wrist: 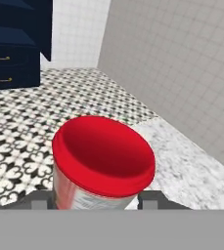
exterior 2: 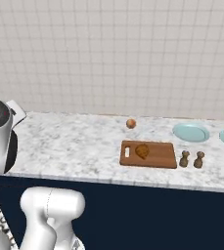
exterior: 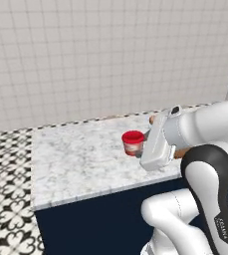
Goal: From the different types of pastries on the counter, select a croissant and place it on the cutting board. Then retrieve a jar of jam from the cabinet and place it alongside the croissant on the cutting board.
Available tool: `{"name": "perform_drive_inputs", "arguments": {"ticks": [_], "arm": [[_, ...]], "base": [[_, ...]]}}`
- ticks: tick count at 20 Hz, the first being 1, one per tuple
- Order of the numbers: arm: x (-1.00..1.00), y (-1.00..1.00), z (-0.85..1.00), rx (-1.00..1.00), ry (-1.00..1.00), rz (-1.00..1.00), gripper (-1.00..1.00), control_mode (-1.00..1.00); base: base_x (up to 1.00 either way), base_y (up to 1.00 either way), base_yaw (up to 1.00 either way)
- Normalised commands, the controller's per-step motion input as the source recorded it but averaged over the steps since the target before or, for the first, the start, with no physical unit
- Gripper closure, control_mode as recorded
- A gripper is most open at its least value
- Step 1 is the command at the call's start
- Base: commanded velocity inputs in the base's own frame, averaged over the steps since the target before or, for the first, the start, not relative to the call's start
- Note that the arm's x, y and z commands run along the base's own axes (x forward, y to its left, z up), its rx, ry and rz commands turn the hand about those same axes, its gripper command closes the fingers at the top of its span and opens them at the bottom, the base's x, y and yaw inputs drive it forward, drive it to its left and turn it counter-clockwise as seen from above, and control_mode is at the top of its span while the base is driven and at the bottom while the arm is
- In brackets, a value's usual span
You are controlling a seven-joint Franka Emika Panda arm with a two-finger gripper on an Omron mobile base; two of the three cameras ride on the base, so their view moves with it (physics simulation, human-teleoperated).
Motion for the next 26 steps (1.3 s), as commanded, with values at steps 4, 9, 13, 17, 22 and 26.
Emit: {"name": "perform_drive_inputs", "arguments": {"ticks": [4, 9, 13, 17, 22, 26], "arm": [[0.00, 0.00, 0.00, 0.00, 0.00, 0.00, 1.00, 1.00], [0.00, 0.00, 0.00, 0.00, 0.00, 0.00, 1.00, 1.00], [0.00, 0.00, 0.00, 0.00, 0.00, 0.00, 1.00, 1.00], [0.00, 0.00, 0.00, 0.00, 0.00, 0.00, 1.00, 1.00], [0.00, -0.03, -0.11, 0.03, -0.01, 0.03, 1.00, -1.00], [0.16, -0.14, -0.66, 0.15, -0.03, 0.25, 1.00, -1.00]], "base": [[0.26, -1.00, -0.14], [0.41, -1.00, -0.12], [0.66, -0.96, -0.03], [0.67, -0.63, 0.00], [0.09, -0.40, 0.04], [0.00, 0.00, 0.00]]}}
